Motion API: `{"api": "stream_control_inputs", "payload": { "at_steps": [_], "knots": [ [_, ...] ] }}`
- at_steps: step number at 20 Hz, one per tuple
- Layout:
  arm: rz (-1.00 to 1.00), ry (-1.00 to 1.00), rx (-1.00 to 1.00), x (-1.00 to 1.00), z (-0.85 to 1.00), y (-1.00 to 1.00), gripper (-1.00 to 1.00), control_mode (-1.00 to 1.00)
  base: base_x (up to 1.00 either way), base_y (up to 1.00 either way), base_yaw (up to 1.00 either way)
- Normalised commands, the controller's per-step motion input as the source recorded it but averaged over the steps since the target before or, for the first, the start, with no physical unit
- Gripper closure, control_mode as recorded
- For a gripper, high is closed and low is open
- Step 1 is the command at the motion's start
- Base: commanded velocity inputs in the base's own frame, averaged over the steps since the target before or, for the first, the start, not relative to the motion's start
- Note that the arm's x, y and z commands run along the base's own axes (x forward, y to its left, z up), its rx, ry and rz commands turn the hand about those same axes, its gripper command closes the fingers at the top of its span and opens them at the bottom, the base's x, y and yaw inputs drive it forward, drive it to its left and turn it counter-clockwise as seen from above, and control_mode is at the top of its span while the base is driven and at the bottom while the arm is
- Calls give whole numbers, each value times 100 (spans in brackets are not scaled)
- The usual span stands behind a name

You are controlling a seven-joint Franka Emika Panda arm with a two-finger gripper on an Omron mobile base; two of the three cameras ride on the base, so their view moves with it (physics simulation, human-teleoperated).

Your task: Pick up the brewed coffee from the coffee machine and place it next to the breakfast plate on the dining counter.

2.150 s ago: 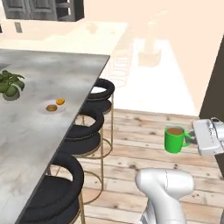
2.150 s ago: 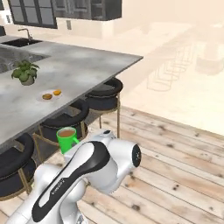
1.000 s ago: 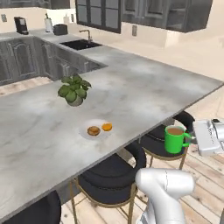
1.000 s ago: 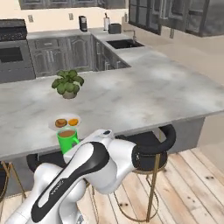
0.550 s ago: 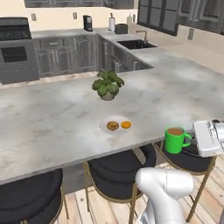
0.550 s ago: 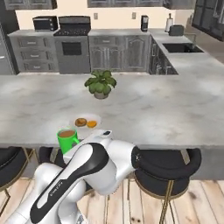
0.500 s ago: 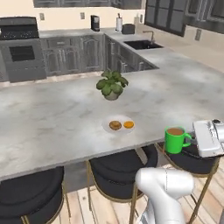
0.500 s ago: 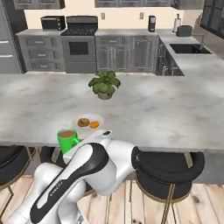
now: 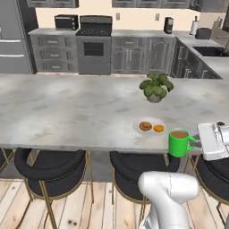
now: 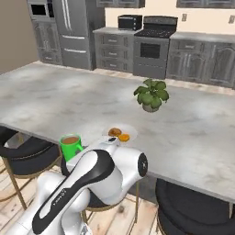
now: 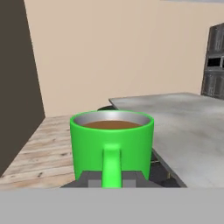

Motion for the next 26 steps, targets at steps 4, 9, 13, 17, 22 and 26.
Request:
{"api": "stream_control_inputs", "payload": {
  "at_steps": [4,9,13,17,22,26],
  "knots": [
    [0,0,0,0,0,0,100,100,100,-5,66],
    [0,0,0,0,0,0,100,100,96,-14,63],
    [1,-2,0,11,0,-11,100,-100,23,-12,14],
    [-13,0,-3,42,0,-33,100,-100,0,0,0],
    [-26,4,-1,53,0,-62,100,-100,0,0,0],
    [-25,2,0,45,-3,-82,100,-100,0,0,0]
  ]
}}
